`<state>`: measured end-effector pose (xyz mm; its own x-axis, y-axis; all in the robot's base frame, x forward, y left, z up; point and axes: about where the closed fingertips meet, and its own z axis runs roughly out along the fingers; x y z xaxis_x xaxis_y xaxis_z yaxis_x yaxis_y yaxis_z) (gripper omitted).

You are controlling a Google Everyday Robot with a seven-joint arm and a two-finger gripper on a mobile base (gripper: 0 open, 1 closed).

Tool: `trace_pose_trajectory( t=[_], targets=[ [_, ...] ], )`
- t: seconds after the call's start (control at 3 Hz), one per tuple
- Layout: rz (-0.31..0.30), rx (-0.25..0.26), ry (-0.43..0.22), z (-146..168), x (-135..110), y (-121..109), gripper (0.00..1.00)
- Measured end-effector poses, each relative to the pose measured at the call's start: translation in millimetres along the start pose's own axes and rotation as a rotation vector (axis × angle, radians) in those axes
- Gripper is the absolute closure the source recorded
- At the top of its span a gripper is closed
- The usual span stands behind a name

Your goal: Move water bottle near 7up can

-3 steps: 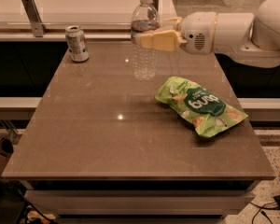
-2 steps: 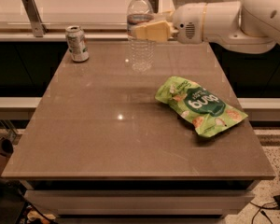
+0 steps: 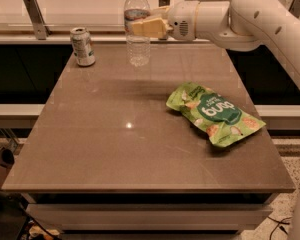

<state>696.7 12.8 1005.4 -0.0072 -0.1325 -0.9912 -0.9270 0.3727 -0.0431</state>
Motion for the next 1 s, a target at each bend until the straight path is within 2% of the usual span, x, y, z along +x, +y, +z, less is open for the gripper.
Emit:
trace_pose_trajectory(
  t=[0.67, 1.0],
  targets=[
    [-0.064, -0.015, -0.054, 48.1, 25.4, -42.7, 1.0],
    [-0.063, -0.025, -0.048, 55.2, 26.0, -41.5, 1.0]
  ],
)
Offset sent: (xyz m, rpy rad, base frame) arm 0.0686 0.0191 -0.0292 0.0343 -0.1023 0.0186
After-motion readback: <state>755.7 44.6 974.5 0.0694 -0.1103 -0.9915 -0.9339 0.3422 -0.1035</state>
